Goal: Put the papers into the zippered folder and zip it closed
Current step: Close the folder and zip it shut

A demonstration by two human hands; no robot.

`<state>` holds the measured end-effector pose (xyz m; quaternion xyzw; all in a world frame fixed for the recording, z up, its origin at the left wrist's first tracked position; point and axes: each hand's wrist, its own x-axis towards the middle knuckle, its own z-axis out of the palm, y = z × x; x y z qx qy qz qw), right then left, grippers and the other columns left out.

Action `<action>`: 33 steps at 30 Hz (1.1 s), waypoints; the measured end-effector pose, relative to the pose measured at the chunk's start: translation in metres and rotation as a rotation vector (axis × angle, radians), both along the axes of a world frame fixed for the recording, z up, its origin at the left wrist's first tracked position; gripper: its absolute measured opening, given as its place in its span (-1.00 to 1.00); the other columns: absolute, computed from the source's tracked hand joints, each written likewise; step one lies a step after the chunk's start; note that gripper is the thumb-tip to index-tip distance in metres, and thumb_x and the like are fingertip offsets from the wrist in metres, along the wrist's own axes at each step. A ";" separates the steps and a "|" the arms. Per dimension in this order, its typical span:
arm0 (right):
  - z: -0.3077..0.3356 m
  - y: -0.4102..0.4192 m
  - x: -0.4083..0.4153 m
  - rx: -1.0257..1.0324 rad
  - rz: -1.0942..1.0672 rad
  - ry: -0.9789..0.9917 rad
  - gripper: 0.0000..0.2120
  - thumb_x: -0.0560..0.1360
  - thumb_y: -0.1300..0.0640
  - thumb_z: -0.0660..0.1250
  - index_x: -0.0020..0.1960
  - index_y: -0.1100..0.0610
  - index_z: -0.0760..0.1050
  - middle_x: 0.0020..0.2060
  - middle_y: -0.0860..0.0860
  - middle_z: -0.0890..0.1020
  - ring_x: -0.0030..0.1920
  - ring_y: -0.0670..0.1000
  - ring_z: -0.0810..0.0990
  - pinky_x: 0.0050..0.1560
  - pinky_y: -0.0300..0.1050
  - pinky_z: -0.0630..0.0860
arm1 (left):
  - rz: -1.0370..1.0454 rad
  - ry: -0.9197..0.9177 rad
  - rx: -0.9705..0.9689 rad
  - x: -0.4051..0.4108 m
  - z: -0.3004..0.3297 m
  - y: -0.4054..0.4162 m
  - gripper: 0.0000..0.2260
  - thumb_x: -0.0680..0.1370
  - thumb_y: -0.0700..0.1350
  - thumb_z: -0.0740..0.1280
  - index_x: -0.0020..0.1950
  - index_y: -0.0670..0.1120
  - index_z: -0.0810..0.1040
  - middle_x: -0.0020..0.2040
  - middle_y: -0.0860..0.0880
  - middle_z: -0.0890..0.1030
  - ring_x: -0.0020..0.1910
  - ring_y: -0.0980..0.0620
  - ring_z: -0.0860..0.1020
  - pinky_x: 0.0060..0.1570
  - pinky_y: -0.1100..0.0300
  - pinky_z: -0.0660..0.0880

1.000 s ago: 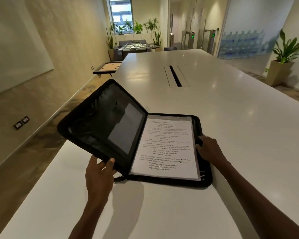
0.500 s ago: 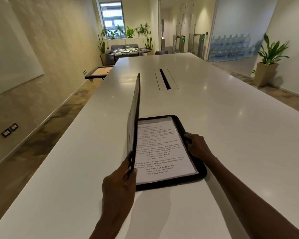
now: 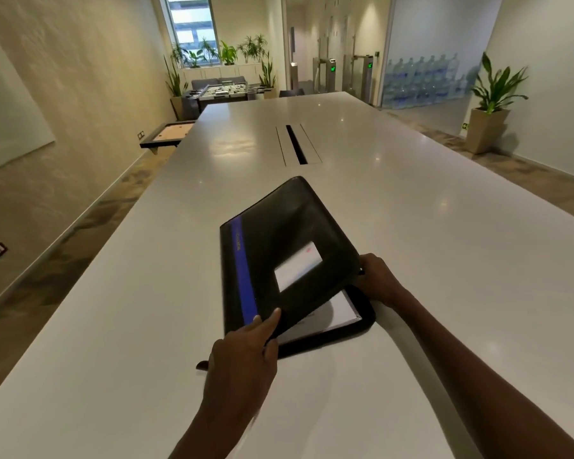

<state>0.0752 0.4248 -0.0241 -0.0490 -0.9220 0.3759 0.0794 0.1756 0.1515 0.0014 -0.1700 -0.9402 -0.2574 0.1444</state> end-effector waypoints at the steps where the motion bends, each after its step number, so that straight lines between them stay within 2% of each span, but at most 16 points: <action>1: 0.001 0.003 0.007 -0.030 0.006 -0.015 -0.58 0.47 0.26 0.42 -0.31 -0.28 0.61 -0.38 -0.41 0.60 -0.29 -0.26 0.60 -0.36 -0.54 0.41 | 0.002 -0.029 -0.049 -0.001 -0.001 0.003 -0.61 0.57 -0.09 0.33 0.40 0.08 0.44 0.20 -0.03 0.64 0.10 0.03 0.64 0.18 0.16 0.51; 3: 0.003 0.007 0.021 -0.061 0.026 -0.047 -0.72 0.50 0.26 0.40 0.00 -0.12 0.68 -0.13 -0.25 0.67 -0.14 -0.19 0.62 -0.16 -0.42 0.48 | -0.002 -0.076 -0.105 -0.002 -0.002 0.009 -0.63 0.60 -0.07 0.28 0.41 0.12 0.43 0.25 -0.03 0.61 0.12 0.02 0.63 0.16 0.14 0.54; 5: 0.002 0.013 0.030 -0.060 0.058 -0.066 -0.71 0.51 0.30 0.38 0.20 0.12 0.63 0.09 -0.03 0.67 0.05 -0.02 0.62 0.06 -0.17 0.54 | 0.000 -0.083 -0.165 -0.003 -0.004 0.012 -0.64 0.59 -0.08 0.29 0.39 0.12 0.46 0.23 -0.04 0.63 0.09 -0.02 0.64 0.08 0.06 0.57; 7: 0.003 0.015 0.041 -0.075 0.066 -0.099 -0.68 0.50 0.35 0.36 0.22 0.14 0.63 0.13 0.02 0.68 0.11 0.03 0.63 0.17 -0.04 0.56 | -0.017 -0.060 -0.200 -0.004 -0.009 0.014 -0.66 0.57 -0.11 0.32 0.34 0.09 0.53 0.14 -0.06 0.67 0.00 -0.05 0.67 -0.03 0.01 0.60; 9: 0.004 0.016 0.051 -0.088 0.073 -0.102 -0.70 0.49 0.36 0.34 0.14 0.12 0.67 0.06 0.03 0.72 0.05 0.01 0.66 0.13 -0.04 0.58 | -0.011 -0.032 -0.247 -0.004 -0.014 0.015 -0.67 0.57 -0.11 0.31 0.32 0.11 0.55 0.04 -0.05 0.70 -0.09 -0.06 0.68 -0.11 0.04 0.61; 12: 0.003 0.017 0.057 -0.068 0.038 -0.081 -0.68 0.49 0.36 0.30 0.10 0.08 0.67 0.00 0.00 0.73 0.01 -0.04 0.67 0.06 -0.15 0.55 | 0.012 -0.029 -0.376 -0.008 -0.020 0.015 -0.64 0.66 -0.05 0.11 0.44 0.20 0.35 0.09 0.00 0.66 -0.02 0.02 0.65 -0.02 0.12 0.58; 15: 0.004 0.014 0.062 0.002 -0.023 -0.021 -0.56 0.49 0.44 0.20 0.24 0.13 0.62 0.12 0.05 0.70 0.09 0.01 0.66 0.15 -0.15 0.54 | 0.002 -0.055 -0.441 -0.011 -0.028 0.014 -0.63 0.67 -0.03 0.06 0.47 0.21 0.28 0.16 0.01 0.63 0.02 0.02 0.63 0.02 0.14 0.57; 18: 0.007 0.006 0.068 0.084 0.048 0.087 -0.53 0.47 0.51 0.19 0.20 0.15 0.65 0.20 0.10 0.65 0.17 0.07 0.62 0.20 -0.12 0.53 | -0.009 -0.088 -0.330 -0.009 -0.024 0.010 -0.68 0.62 0.01 0.24 0.37 0.16 0.47 0.18 0.03 0.65 0.06 0.00 0.63 0.01 0.11 0.56; 20: 0.006 0.000 0.071 0.172 0.119 0.063 -0.57 0.47 0.49 0.22 0.18 0.16 0.67 0.29 0.12 0.60 0.27 0.10 0.56 0.28 -0.10 0.48 | -0.045 -0.123 -0.265 -0.007 -0.017 0.005 -0.75 0.45 -0.09 0.49 0.12 0.03 0.68 -0.01 -0.02 0.72 -0.10 -0.06 0.69 -0.15 0.07 0.61; 21: 0.004 -0.002 0.071 0.216 0.133 0.031 -0.58 0.48 0.47 0.22 0.20 0.16 0.66 0.34 0.11 0.56 0.32 0.11 0.53 0.32 -0.06 0.45 | -0.044 -0.115 -0.252 -0.008 -0.017 0.000 -0.74 0.34 -0.14 0.58 0.00 -0.02 0.72 -0.10 -0.04 0.73 -0.19 -0.07 0.70 -0.22 0.06 0.62; 22: 0.002 -0.004 0.072 0.255 0.136 0.001 -0.58 0.50 0.45 0.22 0.23 0.15 0.64 0.37 0.10 0.53 0.36 0.11 0.49 0.35 -0.05 0.43 | -0.046 -0.109 -0.231 -0.010 -0.017 -0.005 -0.71 0.29 -0.16 0.61 -0.02 -0.04 0.72 -0.12 -0.04 0.73 -0.19 -0.08 0.70 -0.20 0.07 0.62; 24: 0.000 -0.007 0.072 0.320 0.134 -0.032 -0.60 0.54 0.40 0.22 0.28 0.13 0.60 0.42 0.08 0.49 0.39 0.10 0.45 0.37 -0.09 0.38 | -0.036 -0.152 -0.156 -0.014 -0.014 -0.016 -0.69 0.40 -0.08 0.53 0.13 -0.01 0.68 0.04 0.01 0.71 0.01 -0.03 0.66 0.02 0.16 0.52; 26: 0.000 -0.011 0.072 0.374 0.138 -0.040 -0.61 0.56 0.36 0.22 0.31 0.11 0.58 0.43 0.08 0.48 0.39 0.10 0.44 0.35 -0.10 0.37 | -0.030 -0.183 -0.057 -0.020 -0.016 -0.031 -0.70 0.47 -0.05 0.46 0.20 0.00 0.64 0.12 0.03 0.68 0.09 0.03 0.62 0.06 0.27 0.44; 29: -0.001 -0.019 0.072 0.456 0.125 -0.063 -0.61 0.57 0.30 0.23 0.36 0.11 0.54 0.42 0.08 0.48 0.38 0.10 0.43 0.33 -0.07 0.42 | -0.016 -0.201 0.062 -0.025 -0.013 -0.052 -0.70 0.47 -0.09 0.48 0.20 -0.05 0.64 0.12 0.01 0.67 -0.06 0.01 0.65 -0.02 0.24 0.49; 31: 0.000 -0.029 0.074 0.497 0.089 -0.054 -0.62 0.56 0.27 0.25 0.34 0.11 0.55 0.37 0.10 0.53 0.32 0.12 0.46 0.26 0.01 0.49 | -0.002 -0.231 0.125 -0.025 -0.014 -0.066 -0.68 0.45 -0.08 0.49 0.20 -0.03 0.63 0.09 0.05 0.66 -0.19 0.15 0.61 -0.12 0.34 0.48; 33: 0.003 -0.046 0.080 0.491 0.017 0.056 -0.66 0.51 0.30 0.28 0.25 0.15 0.61 0.26 0.13 0.59 0.21 0.16 0.50 0.10 0.08 0.56 | 0.023 -0.279 0.196 -0.023 -0.018 -0.079 -0.68 0.44 -0.08 0.50 0.18 -0.01 0.62 0.02 0.11 0.63 -0.17 0.29 0.57 -0.19 0.47 0.46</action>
